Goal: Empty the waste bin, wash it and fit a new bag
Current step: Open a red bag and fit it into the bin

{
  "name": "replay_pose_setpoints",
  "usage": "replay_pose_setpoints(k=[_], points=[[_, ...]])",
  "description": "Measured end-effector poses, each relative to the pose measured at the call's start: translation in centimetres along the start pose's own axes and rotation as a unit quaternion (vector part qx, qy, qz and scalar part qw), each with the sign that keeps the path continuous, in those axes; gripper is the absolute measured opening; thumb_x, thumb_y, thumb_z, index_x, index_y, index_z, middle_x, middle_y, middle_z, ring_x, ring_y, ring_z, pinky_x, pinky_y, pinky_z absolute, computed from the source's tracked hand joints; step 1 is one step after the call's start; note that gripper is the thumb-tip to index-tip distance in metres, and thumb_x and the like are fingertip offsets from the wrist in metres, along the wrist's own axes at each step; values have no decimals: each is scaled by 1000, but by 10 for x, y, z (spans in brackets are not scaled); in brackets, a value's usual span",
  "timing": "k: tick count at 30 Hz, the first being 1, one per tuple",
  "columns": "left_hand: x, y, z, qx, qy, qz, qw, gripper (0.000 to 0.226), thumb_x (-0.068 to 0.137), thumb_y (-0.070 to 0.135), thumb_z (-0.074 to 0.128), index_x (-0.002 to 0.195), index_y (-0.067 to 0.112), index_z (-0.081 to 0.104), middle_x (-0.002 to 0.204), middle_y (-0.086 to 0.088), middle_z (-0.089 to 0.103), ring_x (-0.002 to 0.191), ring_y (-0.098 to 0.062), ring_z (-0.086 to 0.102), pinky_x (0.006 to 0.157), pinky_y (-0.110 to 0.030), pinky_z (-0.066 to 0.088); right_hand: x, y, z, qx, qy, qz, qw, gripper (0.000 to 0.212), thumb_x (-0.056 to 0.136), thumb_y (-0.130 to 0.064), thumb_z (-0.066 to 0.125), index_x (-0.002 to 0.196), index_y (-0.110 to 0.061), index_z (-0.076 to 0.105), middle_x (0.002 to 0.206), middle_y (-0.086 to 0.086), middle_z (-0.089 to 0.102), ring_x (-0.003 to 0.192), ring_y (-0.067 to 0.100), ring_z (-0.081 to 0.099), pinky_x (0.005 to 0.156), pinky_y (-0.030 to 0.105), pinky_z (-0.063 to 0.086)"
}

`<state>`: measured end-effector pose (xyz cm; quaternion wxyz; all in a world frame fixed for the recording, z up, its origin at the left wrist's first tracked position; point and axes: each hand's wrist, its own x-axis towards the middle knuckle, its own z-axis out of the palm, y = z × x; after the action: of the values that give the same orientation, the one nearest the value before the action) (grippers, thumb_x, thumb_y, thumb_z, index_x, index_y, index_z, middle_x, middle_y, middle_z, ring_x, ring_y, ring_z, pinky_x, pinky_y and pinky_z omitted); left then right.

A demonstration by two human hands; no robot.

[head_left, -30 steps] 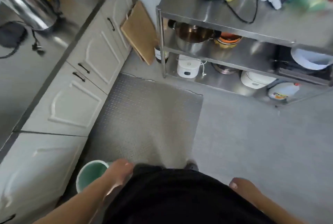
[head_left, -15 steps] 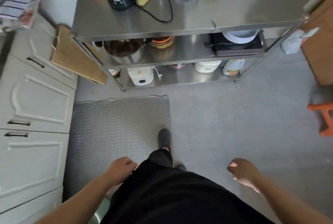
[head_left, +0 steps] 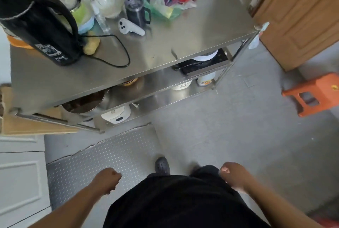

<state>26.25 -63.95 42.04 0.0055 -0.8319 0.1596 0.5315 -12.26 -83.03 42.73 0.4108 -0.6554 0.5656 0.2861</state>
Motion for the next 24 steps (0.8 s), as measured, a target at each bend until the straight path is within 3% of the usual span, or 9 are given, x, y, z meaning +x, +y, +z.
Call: replay_pose_setpoints(k=[8,14,20,24], points=[[27,166,-12,-70,24,36,997,20,99,20,56,99,2,62,98,-16,67,78,-25,59,68,-32,47,31,83,-41,-4,-24,52,998,26,99,-31,46,110,-16,64,119,2,66,111,18,60,89,23,45],[13,273,28,-107,13,62,992,13,97,20,59,98,9,64,102,-12,68,85,-22,67,70,-31,55,70,148,-129,-43,-32,43,998,18,100,-33,47,103,-21,60,124,1,64,117,15,58,92,20,42],[-5,331,64,-50,-10,107,993,16,92,28,65,104,17,62,95,-3,68,75,-14,68,62,-23,55,109,170,-220,-147,-31,36,988,11,96,-34,44,91,-29,51,117,-4,65,109,13,59,84,23,44],[-5,334,65,-11,0,86,996,22,93,34,63,108,19,63,100,-1,69,75,-13,64,70,-23,52,140,134,-267,-161,-15,2,987,21,98,-34,43,104,-23,60,114,-2,66,103,14,59,85,26,48]])
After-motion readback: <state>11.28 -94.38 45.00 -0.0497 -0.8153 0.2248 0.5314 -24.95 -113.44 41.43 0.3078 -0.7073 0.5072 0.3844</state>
